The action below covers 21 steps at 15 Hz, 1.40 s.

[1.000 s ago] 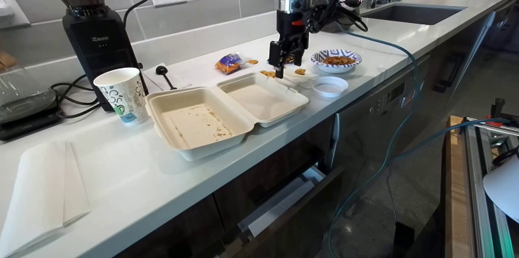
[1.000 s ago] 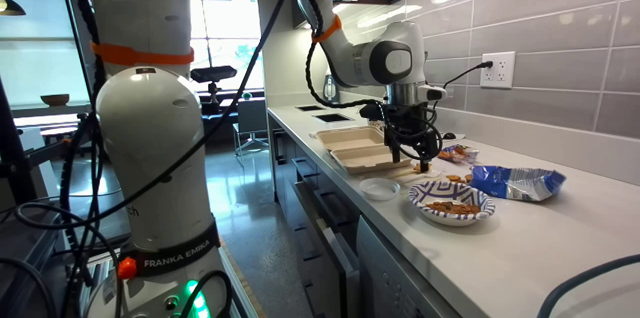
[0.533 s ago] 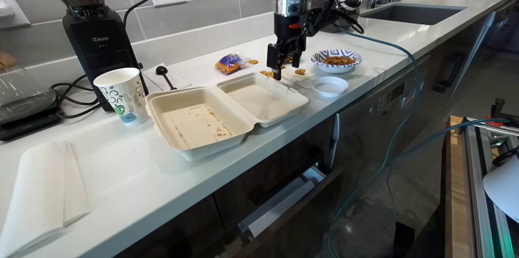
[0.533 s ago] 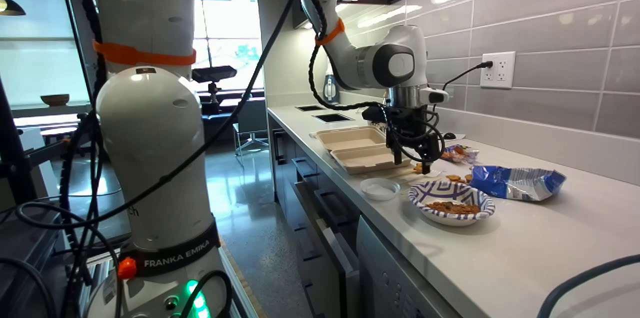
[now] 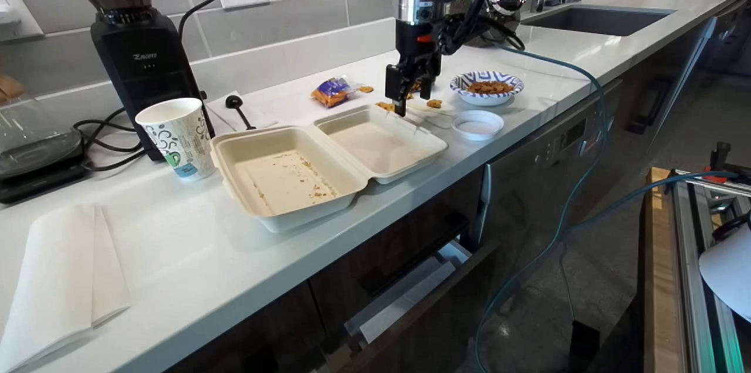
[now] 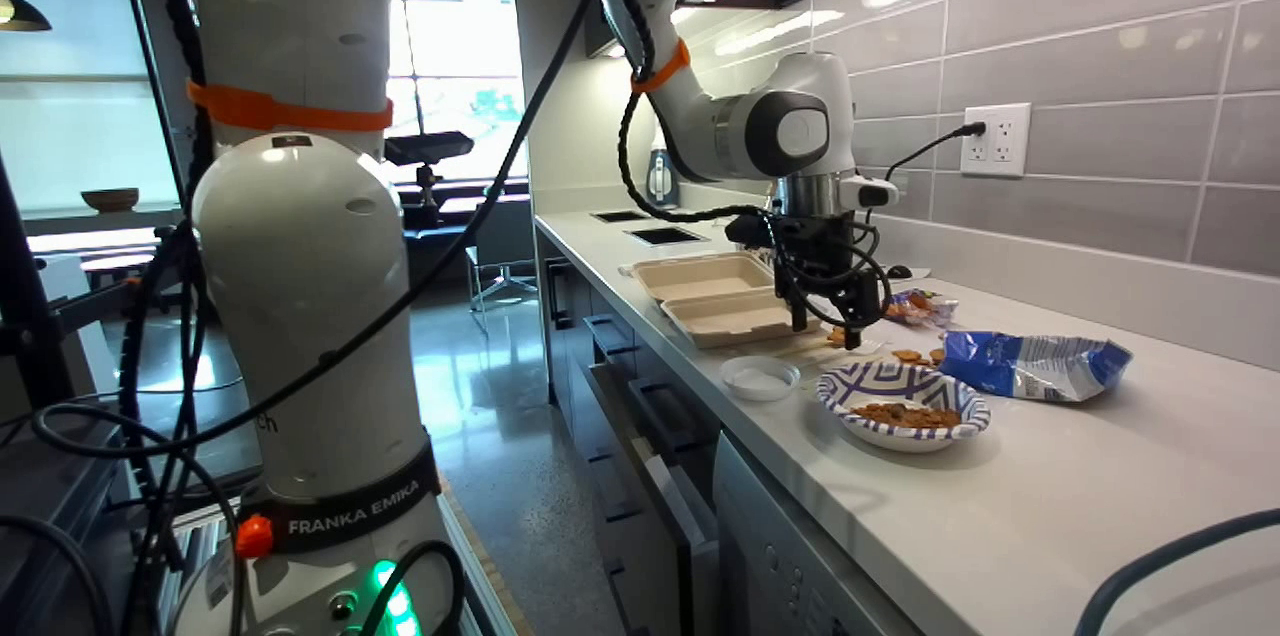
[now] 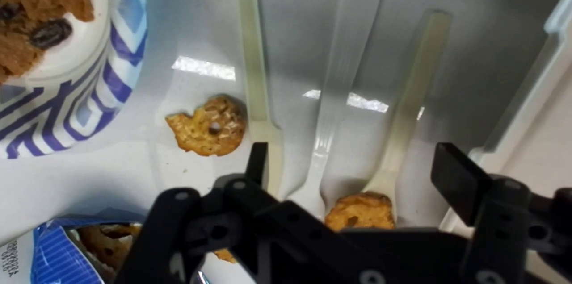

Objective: Use the white spoon to place one snack in the food pack.

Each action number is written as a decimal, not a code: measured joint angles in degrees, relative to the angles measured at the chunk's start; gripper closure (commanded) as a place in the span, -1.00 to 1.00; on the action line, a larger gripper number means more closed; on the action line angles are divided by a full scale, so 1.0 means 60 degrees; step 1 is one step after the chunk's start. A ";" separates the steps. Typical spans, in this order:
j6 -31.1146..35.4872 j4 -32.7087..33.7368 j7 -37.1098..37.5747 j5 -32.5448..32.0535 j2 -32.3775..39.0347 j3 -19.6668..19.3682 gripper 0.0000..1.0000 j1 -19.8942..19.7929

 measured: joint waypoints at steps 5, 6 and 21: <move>0.0004 -0.0001 -0.0008 0.0144 0.0019 0.0047 -0.87 0.0000; 0.0004 -0.0001 -0.0009 0.0173 0.0022 0.0058 -0.88 0.0000; 0.0029 0.0149 -0.0126 0.0562 0.0253 0.0293 -0.76 0.0001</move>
